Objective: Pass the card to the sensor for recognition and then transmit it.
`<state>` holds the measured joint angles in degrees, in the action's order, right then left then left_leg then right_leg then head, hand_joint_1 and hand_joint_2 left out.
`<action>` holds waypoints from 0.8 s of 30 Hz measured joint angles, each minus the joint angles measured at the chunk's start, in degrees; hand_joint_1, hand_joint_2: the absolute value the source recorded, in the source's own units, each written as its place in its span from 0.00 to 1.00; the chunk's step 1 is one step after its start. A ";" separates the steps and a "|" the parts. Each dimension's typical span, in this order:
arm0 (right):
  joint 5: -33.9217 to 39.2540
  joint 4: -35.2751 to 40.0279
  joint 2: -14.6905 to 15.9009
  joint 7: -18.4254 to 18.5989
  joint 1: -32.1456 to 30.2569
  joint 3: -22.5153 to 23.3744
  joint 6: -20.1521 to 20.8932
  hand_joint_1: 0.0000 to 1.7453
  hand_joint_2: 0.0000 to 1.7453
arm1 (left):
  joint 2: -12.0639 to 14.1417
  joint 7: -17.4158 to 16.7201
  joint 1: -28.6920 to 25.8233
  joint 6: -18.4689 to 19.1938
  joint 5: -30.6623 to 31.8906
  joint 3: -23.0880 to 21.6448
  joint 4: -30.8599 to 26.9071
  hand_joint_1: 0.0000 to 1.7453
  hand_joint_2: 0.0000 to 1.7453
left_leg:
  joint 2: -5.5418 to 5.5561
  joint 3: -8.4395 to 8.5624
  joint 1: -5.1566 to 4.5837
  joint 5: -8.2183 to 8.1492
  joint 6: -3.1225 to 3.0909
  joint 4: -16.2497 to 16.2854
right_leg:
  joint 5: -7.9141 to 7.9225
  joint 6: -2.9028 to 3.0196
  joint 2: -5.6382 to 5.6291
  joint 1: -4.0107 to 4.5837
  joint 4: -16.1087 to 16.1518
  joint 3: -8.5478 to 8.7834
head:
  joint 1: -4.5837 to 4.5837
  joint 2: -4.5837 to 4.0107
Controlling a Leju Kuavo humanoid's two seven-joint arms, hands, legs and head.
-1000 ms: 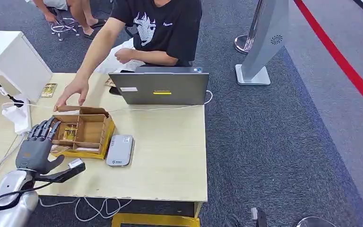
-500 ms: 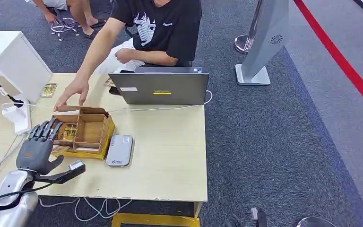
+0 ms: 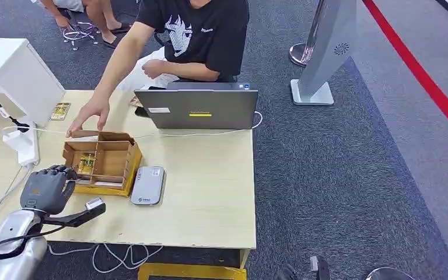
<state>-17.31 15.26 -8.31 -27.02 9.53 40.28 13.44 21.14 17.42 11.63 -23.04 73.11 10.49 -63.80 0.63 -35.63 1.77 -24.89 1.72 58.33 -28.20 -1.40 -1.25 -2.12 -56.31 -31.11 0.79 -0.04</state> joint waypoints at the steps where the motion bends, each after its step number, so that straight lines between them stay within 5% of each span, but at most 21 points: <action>1: 0.00 0.00 0.00 0.00 0.00 0.00 0.00 0.00 1.00 | 0.00 0.00 0.00 0.07 0.00 0.00 0.00 1.00 1.00 | 0.00 0.00 0.00 0.00 0.00 0.00 | 0.00 0.00 0.00 0.00 0.00 0.00 | 0.00 0.00; 15: 0.00 0.00 0.00 0.00 -0.01 0.02 0.02 0.00 1.00 | 0.00 0.44 0.20 -0.10 -0.02 0.00 0.00 1.00 1.00 | 0.00 0.00 0.00 0.00 0.00 0.00 | 0.00 0.00 0.00 0.00 0.00 0.00 | 0.00 -0.02; 17: -0.06 0.00 0.00 0.00 -0.02 0.02 0.02 0.00 1.00 | -0.20 1.48 0.21 -3.35 -0.17 0.00 -0.06 1.00 1.00 | -0.01 0.05 0.00 0.01 0.00 0.03 | 0.00 0.00 -0.01 -0.02 0.01 -0.15 | 0.00 0.00; 20: -0.59 0.04 0.04 0.90 -0.01 0.02 -0.09 0.00 1.00 | -4.27 9.09 0.69 -10.99 -7.27 1.88 -9.57 1.00 1.00 | 0.21 -0.13 0.02 0.06 -0.06 0.08 | 0.00 -0.01 0.30 0.00 0.02 -0.14 | 0.04 0.00; 24: -1.03 0.04 0.02 1.44 0.37 0.00 -0.07 0.00 1.00 | -6.14 2.48 5.44 -2.06 -6.10 2.97 -21.76 1.00 1.00 | 0.08 -0.12 0.00 0.06 -0.06 0.08 | 0.11 -0.03 0.12 -0.01 0.01 -0.04 | -0.28 0.00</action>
<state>-18.34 15.30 -8.28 -25.57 9.90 40.28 13.38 14.99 19.90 17.08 -25.10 67.02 13.46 -85.56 0.71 -35.75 1.77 -24.83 1.66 58.41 -28.09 -1.43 -1.13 -2.13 -56.29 -31.15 0.50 -0.04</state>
